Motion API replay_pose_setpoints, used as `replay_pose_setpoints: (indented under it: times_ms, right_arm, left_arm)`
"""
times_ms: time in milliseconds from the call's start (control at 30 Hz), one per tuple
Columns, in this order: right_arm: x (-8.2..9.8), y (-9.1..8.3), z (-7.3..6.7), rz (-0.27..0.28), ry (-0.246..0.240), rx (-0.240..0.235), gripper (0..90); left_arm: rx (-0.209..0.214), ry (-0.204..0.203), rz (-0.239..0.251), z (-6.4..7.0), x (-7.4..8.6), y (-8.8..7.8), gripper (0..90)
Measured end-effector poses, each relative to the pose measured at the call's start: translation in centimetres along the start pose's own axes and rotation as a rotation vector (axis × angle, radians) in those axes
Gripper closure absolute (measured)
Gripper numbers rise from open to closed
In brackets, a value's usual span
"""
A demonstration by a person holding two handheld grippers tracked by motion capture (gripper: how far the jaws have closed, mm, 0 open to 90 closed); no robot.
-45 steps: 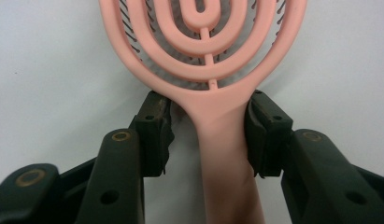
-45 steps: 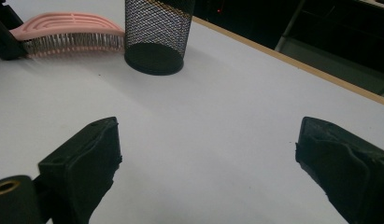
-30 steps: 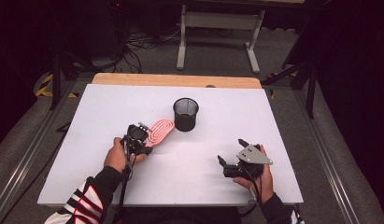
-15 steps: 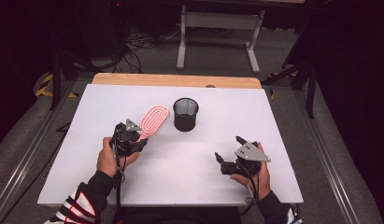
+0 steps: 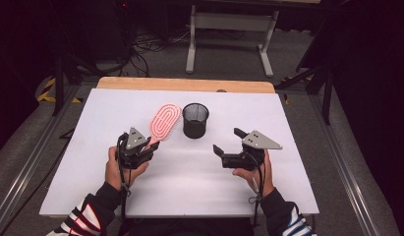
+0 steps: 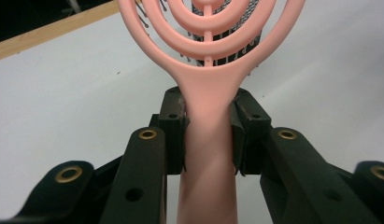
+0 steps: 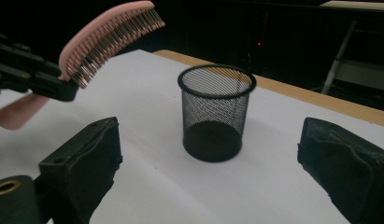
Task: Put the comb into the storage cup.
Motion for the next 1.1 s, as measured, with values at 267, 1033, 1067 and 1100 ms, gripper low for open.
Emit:
replay_pose_setpoints:
  times_ms: [267, 1033, 1067, 1100]
  right_arm:
    - [-3.0, 2.0, -2.6, 0.062, 0.024, -0.078, 7.5]
    - [-3.7, 4.9, -7.0, 0.056, 0.106, -0.205, 6.1]
    - [-3.6, 5.0, -7.1, 0.051, 0.112, -0.209, 6.3]
    - [-3.5, 5.2, -7.2, 0.042, 0.119, -0.213, 6.7]
  left_arm:
    - [0.002, 0.035, 0.054, 1.2, 0.1, 0.5, 70.0]
    - [-0.007, 0.146, 0.15, 5.7, -0.1, 0.7, 70.0]
    - [-0.007, 0.146, 0.15, 5.7, -0.1, 0.7, 70.0]
    - [-0.004, 0.161, 0.152, 6.1, -0.1, 0.8, 70.0]
Point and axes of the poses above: each handheld gripper's, and its own axes: y roughly forward along the jaws, x roughly out of its underside, z roughly to its right, the point moved 10 cm from there along y, roughly forward along the jaws, and after that the axes turned 2 degrees about -y, right-handed, at the moved point
